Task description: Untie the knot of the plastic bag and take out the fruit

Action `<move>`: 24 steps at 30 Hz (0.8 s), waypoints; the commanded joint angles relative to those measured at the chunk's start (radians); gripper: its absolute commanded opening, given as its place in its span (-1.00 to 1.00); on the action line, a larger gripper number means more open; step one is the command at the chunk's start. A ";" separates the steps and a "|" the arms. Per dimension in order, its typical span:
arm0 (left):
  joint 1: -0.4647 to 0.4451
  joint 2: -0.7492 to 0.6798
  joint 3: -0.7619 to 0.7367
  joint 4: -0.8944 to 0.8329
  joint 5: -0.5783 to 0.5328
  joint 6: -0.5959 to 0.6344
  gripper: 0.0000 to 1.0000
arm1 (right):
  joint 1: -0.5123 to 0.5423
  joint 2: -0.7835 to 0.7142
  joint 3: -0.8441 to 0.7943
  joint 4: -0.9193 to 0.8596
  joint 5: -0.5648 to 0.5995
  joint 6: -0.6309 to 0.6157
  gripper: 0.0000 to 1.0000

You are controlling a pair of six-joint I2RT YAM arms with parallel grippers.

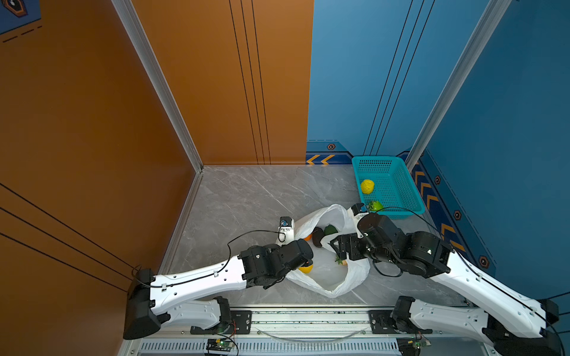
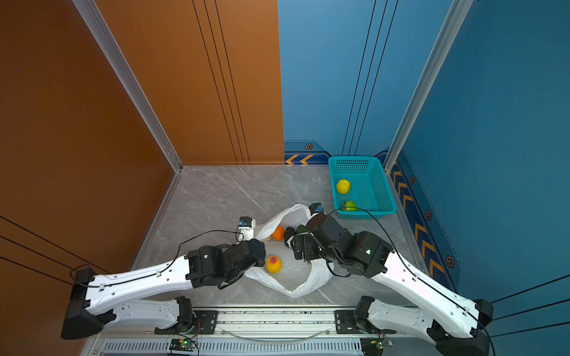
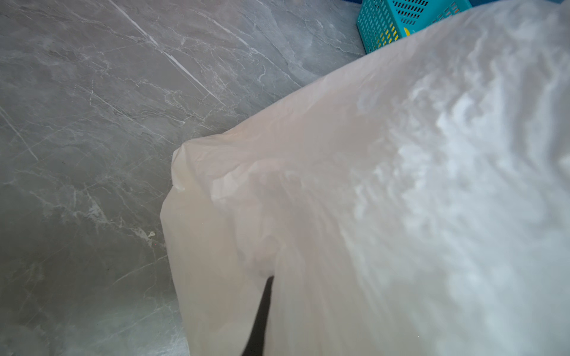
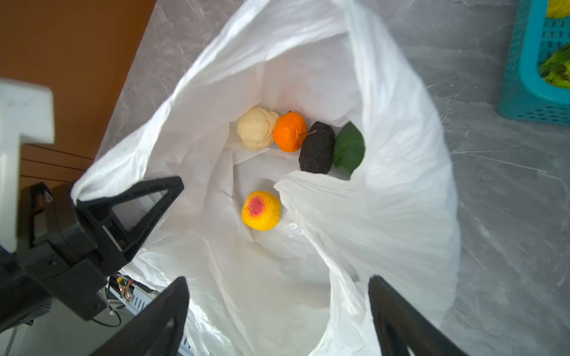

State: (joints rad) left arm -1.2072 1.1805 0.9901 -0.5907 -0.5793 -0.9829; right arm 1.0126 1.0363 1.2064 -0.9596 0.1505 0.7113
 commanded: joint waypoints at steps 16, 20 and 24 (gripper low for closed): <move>-0.025 -0.055 0.009 0.020 -0.026 0.023 -1.00 | 0.107 0.219 -0.141 0.142 0.259 0.017 0.78; -0.025 -0.055 0.011 0.020 -0.025 0.026 -1.00 | 0.104 0.253 -0.167 0.173 0.316 0.003 0.78; -0.023 -0.062 0.003 0.020 -0.027 0.027 -1.00 | 0.102 0.305 -0.172 0.199 0.354 -0.022 0.77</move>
State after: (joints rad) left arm -1.2205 1.1385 0.9909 -0.5751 -0.5800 -0.9646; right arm 1.1130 1.3121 1.0504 -0.7963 0.4263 0.7040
